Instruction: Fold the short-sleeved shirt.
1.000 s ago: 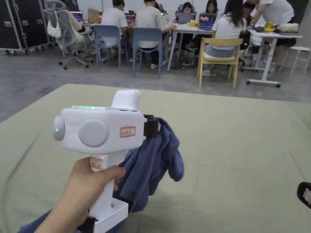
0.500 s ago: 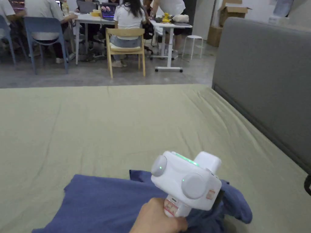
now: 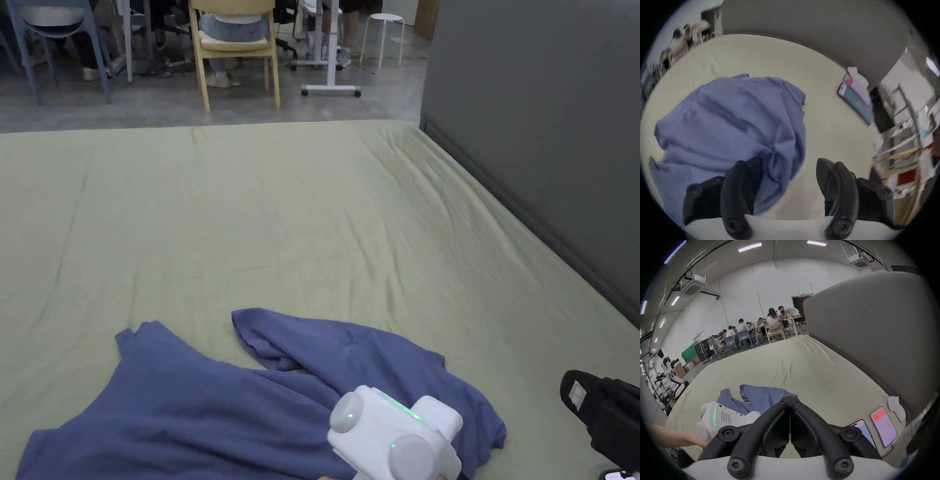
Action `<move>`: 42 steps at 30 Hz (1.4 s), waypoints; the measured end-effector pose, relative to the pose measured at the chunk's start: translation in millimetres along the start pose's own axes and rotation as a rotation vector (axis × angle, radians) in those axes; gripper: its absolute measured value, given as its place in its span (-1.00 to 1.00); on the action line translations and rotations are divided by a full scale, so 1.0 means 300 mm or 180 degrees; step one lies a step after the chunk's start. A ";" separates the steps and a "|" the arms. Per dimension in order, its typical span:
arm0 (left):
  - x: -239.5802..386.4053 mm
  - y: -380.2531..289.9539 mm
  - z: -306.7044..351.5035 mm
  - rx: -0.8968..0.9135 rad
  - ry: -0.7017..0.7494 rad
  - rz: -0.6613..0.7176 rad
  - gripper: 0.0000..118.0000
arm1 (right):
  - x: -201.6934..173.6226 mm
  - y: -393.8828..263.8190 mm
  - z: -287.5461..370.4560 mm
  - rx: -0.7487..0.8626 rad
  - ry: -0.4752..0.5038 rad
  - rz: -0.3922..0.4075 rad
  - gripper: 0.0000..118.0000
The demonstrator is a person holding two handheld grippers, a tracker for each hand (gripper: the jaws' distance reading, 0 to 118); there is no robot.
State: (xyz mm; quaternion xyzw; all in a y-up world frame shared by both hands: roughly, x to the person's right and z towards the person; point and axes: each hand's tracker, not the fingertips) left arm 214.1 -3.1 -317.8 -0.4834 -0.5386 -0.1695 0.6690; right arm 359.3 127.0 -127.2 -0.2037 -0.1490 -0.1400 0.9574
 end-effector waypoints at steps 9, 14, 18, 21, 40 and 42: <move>-0.024 -0.408 0.778 0.1572 0.1476 0.0288 -0.67 | -0.119 -0.003 -0.019 -0.0042 0.0245 0.0273 -0.94; 0.004 -0.669 1.019 0.1806 0.2036 0.1167 -0.97 | -0.177 -0.039 -0.034 -0.0115 0.0357 0.0310 -0.94; -0.054 -0.712 1.029 0.1821 0.1943 0.1339 -0.97 | -0.216 -0.053 -0.055 -0.0208 0.0424 0.0336 -0.94; -0.159 -0.641 0.990 0.1710 0.1897 0.1248 -0.97 | -0.232 -0.053 -0.065 -0.0230 0.0465 0.0374 -0.94; -1.147 -0.156 0.356 0.0366 0.1875 0.1937 0.50 | -0.192 -0.133 -0.289 -0.0805 0.0157 0.0545 -0.94; -1.119 -0.170 0.385 0.0516 0.1644 0.1840 -0.70 | -0.170 -0.153 -0.329 -0.0848 0.0171 0.0544 -0.94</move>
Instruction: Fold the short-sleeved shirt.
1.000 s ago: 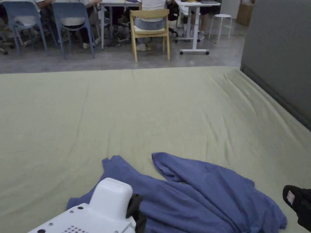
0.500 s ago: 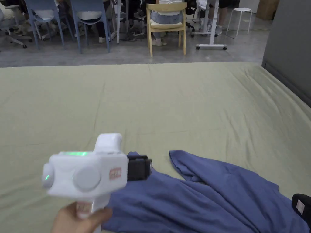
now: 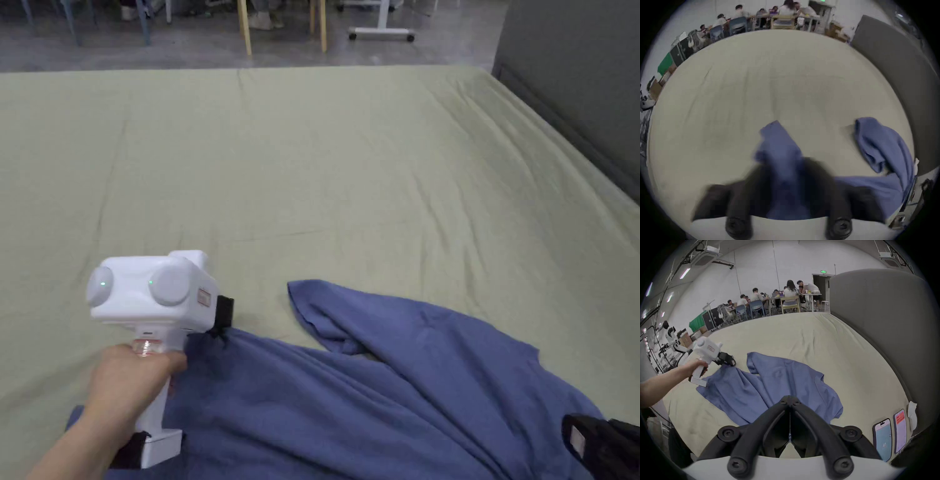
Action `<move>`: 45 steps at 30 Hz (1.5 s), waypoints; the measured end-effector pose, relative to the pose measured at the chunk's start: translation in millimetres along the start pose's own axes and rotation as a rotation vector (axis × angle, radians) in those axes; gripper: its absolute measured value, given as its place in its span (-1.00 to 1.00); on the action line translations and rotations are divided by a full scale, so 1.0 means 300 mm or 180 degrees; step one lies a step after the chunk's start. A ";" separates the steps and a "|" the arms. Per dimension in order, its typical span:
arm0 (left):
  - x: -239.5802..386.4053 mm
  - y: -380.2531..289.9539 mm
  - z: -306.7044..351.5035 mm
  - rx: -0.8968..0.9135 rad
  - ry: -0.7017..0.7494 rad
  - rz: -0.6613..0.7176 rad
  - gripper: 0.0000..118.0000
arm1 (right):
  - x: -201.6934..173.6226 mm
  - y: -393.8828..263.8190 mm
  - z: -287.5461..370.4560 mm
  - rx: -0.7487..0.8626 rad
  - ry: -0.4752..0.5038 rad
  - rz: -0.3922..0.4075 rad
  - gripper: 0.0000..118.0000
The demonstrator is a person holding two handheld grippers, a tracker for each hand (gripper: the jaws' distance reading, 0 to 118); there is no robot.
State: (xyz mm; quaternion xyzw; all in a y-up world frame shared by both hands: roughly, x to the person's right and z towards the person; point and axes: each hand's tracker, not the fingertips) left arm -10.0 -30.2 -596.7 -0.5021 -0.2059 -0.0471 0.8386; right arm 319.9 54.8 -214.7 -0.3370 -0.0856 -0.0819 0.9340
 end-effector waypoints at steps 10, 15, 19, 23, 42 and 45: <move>0.013 -0.195 0.456 0.0656 -0.0639 0.0214 -0.90 | -0.021 0.319 -0.273 -0.0125 0.0114 -0.0101 1.00; 0.037 -0.255 0.505 0.0711 -0.0650 0.0207 -0.90 | -0.023 0.462 -0.693 -0.0986 0.0063 -0.0387 1.00; 0.039 -0.260 0.472 0.0660 -0.0631 0.0287 -0.90 | -0.066 0.415 -0.918 -0.1436 -0.0090 -0.0066 0.35; 0.012 -0.258 0.447 0.0612 -0.0614 0.0378 -0.90 | -0.119 0.417 -0.886 -0.1495 -0.0247 0.0144 0.16; -0.063 -0.079 1.457 0.2489 -0.0360 0.0127 -0.90 | -0.099 0.965 0.340 0.1609 0.0268 -0.0106 -0.95; -0.083 -0.006 1.659 0.2806 -0.0125 0.0038 -0.90 | -0.119 1.138 0.488 0.1908 0.0299 -0.0113 -0.95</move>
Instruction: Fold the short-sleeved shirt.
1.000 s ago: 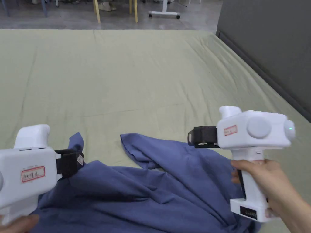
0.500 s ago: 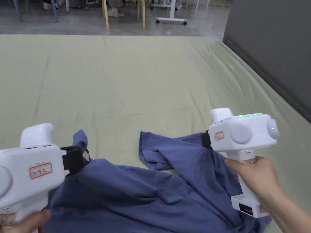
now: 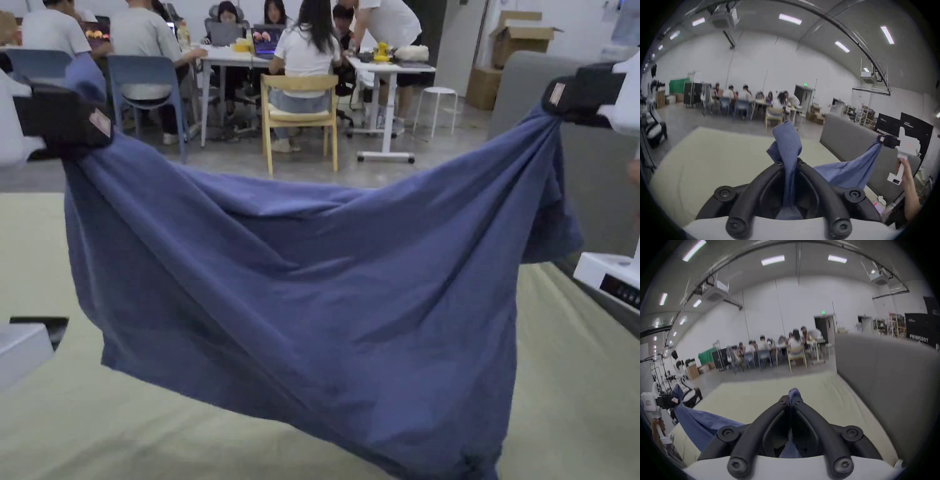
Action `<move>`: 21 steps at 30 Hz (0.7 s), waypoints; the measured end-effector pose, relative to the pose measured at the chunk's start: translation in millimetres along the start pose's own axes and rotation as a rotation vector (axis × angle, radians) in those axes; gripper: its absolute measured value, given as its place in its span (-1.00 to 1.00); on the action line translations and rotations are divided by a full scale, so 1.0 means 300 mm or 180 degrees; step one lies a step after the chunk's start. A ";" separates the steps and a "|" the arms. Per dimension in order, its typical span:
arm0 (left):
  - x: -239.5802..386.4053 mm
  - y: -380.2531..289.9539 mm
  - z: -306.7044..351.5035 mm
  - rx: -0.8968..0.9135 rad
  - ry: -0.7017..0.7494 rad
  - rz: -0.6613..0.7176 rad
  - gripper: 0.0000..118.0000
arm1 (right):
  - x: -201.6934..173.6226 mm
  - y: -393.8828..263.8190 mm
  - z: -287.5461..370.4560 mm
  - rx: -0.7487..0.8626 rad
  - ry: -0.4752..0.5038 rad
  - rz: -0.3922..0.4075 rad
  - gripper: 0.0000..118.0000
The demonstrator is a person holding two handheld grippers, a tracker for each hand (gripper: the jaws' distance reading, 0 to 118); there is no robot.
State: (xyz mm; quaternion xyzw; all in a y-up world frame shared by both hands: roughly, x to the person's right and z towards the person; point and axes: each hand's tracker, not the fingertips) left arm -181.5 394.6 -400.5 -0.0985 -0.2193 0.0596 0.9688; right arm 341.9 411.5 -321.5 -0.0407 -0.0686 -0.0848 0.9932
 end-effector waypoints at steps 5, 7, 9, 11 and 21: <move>-0.051 0.310 -0.032 0.0338 0.0308 -0.0223 -0.90 | -0.082 0.307 -0.071 0.0248 0.0079 -0.0050 -0.95; -0.059 0.401 -0.081 0.0398 0.0452 -0.0311 -0.90 | -0.121 0.396 -0.127 0.0306 0.0069 -0.0047 -0.95; -0.067 0.467 -0.154 0.0365 0.0642 -0.0463 -0.90 | -0.152 0.466 -0.195 0.0371 0.0044 -0.0087 -0.95; -0.085 0.515 -0.241 0.0334 0.0740 -0.0540 -0.90 | -0.179 0.519 -0.275 0.0470 -0.0064 -0.0069 -0.95; -0.172 0.473 -0.566 0.0515 0.0964 -0.0386 -0.90 | -0.220 0.543 -0.573 0.0669 -0.0321 0.0033 -0.95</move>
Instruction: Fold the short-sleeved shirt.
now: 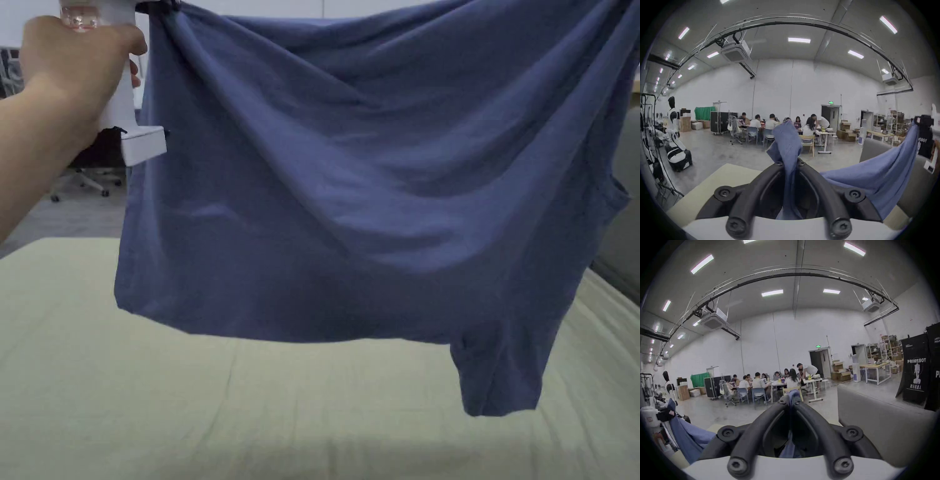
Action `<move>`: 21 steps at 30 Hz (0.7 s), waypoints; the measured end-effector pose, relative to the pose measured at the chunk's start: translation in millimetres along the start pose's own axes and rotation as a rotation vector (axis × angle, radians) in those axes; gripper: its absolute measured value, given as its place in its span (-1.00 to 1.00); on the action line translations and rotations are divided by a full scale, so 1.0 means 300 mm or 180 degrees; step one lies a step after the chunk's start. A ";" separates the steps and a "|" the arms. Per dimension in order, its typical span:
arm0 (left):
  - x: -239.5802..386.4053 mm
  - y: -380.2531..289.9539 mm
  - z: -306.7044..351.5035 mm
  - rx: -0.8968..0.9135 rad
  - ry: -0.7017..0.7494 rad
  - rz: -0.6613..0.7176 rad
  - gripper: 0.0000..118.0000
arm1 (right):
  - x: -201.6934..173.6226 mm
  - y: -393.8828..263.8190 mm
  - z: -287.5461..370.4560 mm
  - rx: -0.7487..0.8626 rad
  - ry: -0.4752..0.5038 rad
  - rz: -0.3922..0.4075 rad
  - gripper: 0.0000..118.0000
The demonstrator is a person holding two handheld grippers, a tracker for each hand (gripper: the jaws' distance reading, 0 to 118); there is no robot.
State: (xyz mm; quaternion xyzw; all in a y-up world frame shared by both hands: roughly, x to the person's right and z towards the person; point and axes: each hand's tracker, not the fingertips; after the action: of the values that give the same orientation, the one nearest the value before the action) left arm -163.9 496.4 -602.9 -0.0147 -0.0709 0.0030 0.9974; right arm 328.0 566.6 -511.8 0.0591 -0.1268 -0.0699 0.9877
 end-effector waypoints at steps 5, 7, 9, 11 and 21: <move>0.017 -0.312 -0.218 -0.0438 -0.0005 -0.0046 -0.90 | 0.053 -0.281 -0.121 -0.0294 -0.0068 -0.0003 -0.95; 0.020 -0.458 -0.317 -0.0659 -0.0045 0.0073 -0.90 | 0.079 -0.439 -0.169 -0.0494 -0.0128 0.0015 -0.95; 0.037 -0.618 -0.381 -0.0854 -0.0040 0.0133 -0.90 | 0.113 -0.613 -0.187 -0.0703 -0.0087 -0.0047 -0.95; 0.050 -0.794 -0.418 -0.1040 -0.0093 0.0187 -0.90 | 0.148 -0.802 -0.203 -0.0971 -0.0148 -0.0038 -0.95; 0.051 -1.116 -0.388 -0.1592 -0.0258 0.0208 -0.90 | 0.229 -1.154 -0.136 -0.1526 -0.0135 -0.0058 -0.95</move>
State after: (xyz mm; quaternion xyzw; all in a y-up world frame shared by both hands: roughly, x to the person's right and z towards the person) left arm -131.0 158.6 -705.9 -0.2631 -0.1088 0.0182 0.9585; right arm 361.7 219.6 -580.8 -0.1774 -0.1268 -0.1081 0.9699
